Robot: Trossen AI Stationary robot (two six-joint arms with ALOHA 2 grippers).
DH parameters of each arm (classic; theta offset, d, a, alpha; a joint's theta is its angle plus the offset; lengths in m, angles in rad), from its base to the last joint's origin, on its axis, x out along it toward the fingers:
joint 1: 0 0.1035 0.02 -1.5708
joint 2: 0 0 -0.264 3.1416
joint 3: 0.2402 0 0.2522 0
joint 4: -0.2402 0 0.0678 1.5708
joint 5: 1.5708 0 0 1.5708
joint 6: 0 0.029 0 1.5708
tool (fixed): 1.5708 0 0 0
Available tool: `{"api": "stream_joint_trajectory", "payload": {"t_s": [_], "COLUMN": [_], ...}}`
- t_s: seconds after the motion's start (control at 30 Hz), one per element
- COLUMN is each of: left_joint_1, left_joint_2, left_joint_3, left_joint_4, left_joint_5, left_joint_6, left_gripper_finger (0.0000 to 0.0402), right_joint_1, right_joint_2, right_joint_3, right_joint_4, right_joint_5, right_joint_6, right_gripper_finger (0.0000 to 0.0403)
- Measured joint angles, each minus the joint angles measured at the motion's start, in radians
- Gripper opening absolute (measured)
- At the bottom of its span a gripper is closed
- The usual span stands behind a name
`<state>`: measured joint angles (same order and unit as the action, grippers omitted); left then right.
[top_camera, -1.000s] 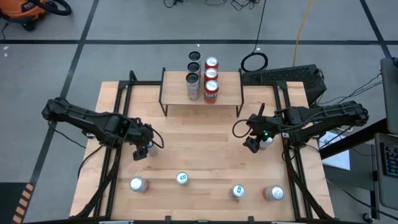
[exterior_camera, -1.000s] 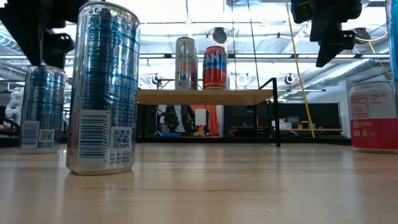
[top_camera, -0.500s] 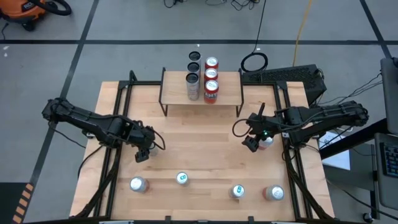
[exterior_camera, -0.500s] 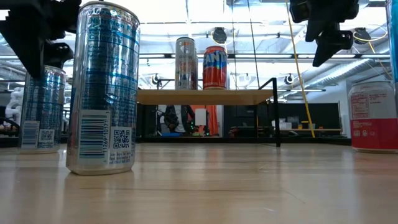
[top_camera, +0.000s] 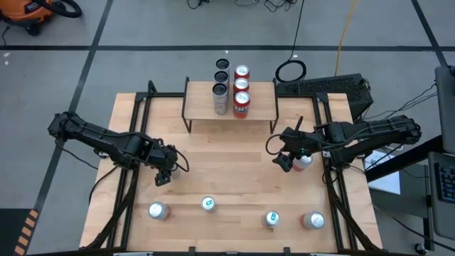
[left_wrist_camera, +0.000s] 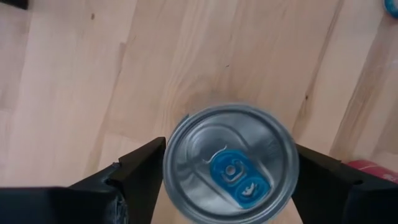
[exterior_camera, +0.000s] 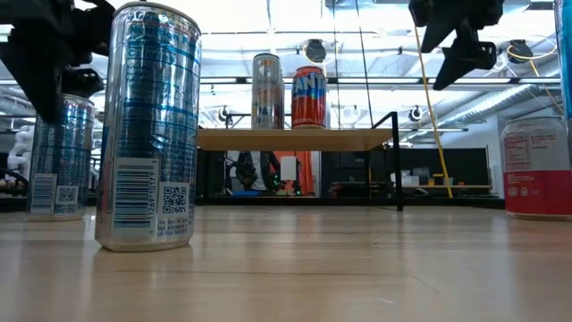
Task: Place canned beverage on shelf
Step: Put the left blue soda can on the shelf
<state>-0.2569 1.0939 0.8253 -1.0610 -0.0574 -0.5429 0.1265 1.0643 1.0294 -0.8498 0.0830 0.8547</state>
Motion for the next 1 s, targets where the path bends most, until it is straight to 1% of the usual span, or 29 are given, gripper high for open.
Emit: {"api": "stream_joint_trajectory", "payload": {"t_s": [0.1, 0.3, 0.37, 0.57, 0.83, 1.0], "left_joint_1": [0.000, 0.000, 0.000, 0.000, 0.000, 0.003], "left_joint_2": [0.000, 0.000, -0.001, 0.001, 0.000, 0.000], "left_joint_3": [0.000, 0.000, 0.000, 0.022, 0.166, 0.267], "left_joint_4": [0.012, 0.016, 0.017, -0.004, -0.027, -0.023], "left_joint_5": [-0.001, -0.004, -0.004, 0.007, 0.008, 0.005], "left_joint_6": [-0.001, 0.000, 0.000, -0.001, 0.014, 0.063], "left_gripper_finger": [0.0280, 0.0229, 0.0221, 0.0223, 0.0224, 0.0224], "right_joint_1": [0.000, 0.000, 0.000, 0.000, 0.000, 0.000], "right_joint_2": [0.003, 0.028, 0.040, 0.076, 0.114, 0.146], "right_joint_3": [0.000, 0.000, 0.000, 0.000, 0.000, 0.000], "right_joint_4": [0.016, 0.023, 0.039, 0.134, 0.255, 0.355], "right_joint_5": [0.000, 0.000, -0.001, -0.001, -0.001, 0.001], "right_joint_6": [0.002, 0.000, -0.002, -0.019, -0.055, -0.089], "right_gripper_finger": [0.0318, 0.0318, 0.0318, 0.0318, 0.0318, 0.0318]}}
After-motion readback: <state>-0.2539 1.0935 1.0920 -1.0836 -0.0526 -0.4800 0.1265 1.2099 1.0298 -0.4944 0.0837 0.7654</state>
